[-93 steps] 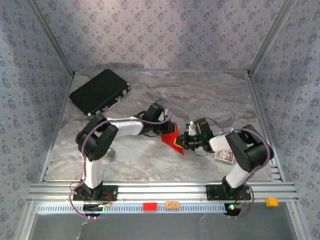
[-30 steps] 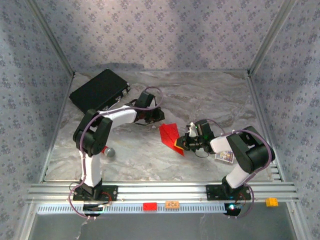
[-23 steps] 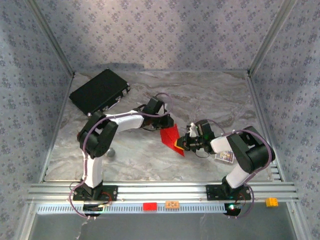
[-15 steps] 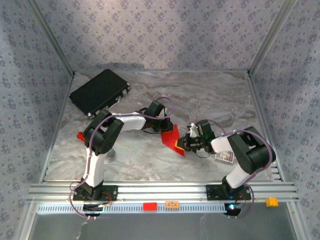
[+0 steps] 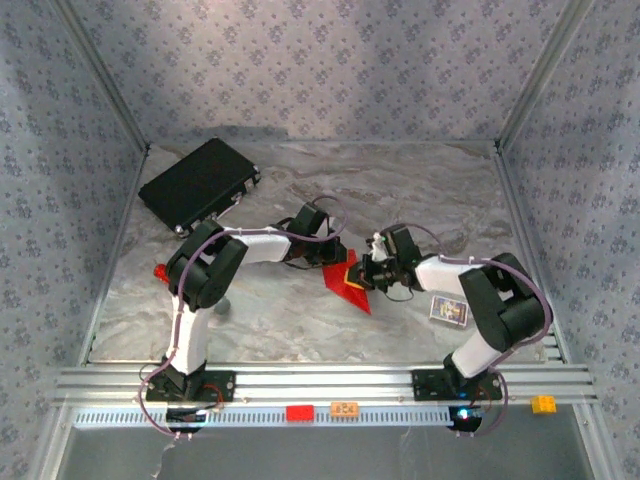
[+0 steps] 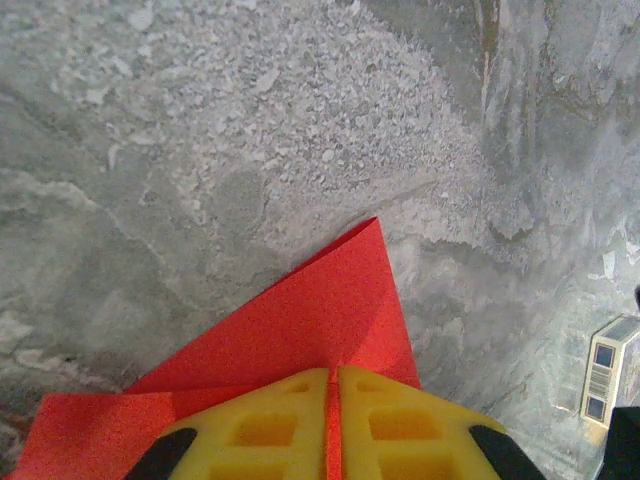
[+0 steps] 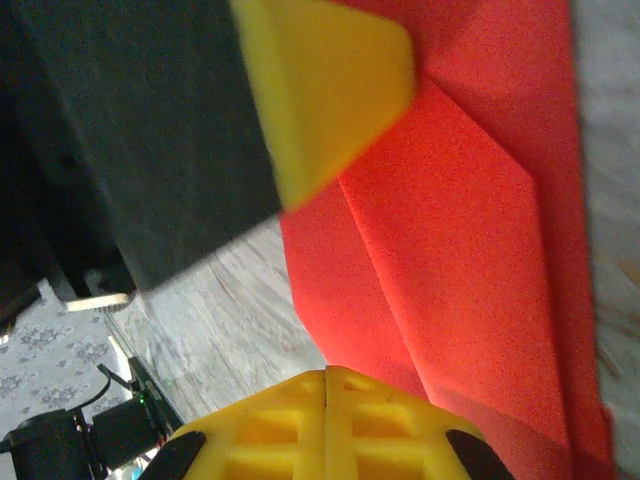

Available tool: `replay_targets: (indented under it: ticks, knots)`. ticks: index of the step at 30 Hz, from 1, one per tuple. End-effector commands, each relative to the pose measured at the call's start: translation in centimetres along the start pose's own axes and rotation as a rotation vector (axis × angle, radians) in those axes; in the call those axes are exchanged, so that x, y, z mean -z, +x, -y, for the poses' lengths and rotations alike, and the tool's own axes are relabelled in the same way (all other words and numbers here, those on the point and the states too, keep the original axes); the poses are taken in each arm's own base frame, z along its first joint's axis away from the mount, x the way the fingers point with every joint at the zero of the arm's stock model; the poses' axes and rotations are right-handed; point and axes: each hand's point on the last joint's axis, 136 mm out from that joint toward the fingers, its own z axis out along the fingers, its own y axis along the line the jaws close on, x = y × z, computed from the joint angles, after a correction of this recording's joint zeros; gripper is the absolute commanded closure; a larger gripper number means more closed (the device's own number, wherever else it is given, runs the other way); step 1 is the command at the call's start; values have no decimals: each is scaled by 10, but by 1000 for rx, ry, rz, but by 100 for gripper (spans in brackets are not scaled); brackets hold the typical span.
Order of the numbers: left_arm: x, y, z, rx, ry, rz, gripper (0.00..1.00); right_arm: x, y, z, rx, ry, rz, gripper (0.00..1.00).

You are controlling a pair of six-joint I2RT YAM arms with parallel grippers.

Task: Fold a paper plane with a square sheet of paper (pick it up from the middle)
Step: Fourth fold the wing at the center of the table.

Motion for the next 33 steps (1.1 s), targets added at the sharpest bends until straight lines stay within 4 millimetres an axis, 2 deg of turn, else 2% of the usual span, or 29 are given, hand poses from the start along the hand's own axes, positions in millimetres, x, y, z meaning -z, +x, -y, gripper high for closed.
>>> replay_targets:
  ticks: [1, 4, 8, 10, 16, 21, 27, 29, 33]
  knots:
    - [-14, 28, -48, 41, -137, -68, 90, -12, 2, 18, -28, 74, -30, 100]
    - [-15, 29, -50, 43, -143, -71, 90, -18, 10, 33, -52, 114, -58, 100]
    - [-16, 31, -52, 44, -147, -74, 90, -15, 25, 55, -84, 156, -71, 100]
    - [-16, 32, -54, 45, -150, -77, 90, -13, 28, 53, -87, 130, -69, 100]
    - [-18, 32, -57, 49, -154, -80, 90, -2, 22, 34, -61, 88, -45, 100]
    - [-18, 32, -56, 50, -153, -79, 90, 6, 32, 44, -64, 114, -48, 100]
    - [-19, 32, -57, 50, -153, -78, 90, 6, 56, 77, -122, 159, -71, 100]
    - [-19, 32, -56, 50, -152, -80, 90, 8, 57, 75, -127, 138, -67, 99]
    - [-19, 32, -57, 50, -153, -80, 90, 17, 50, 57, -91, 103, -37, 99]
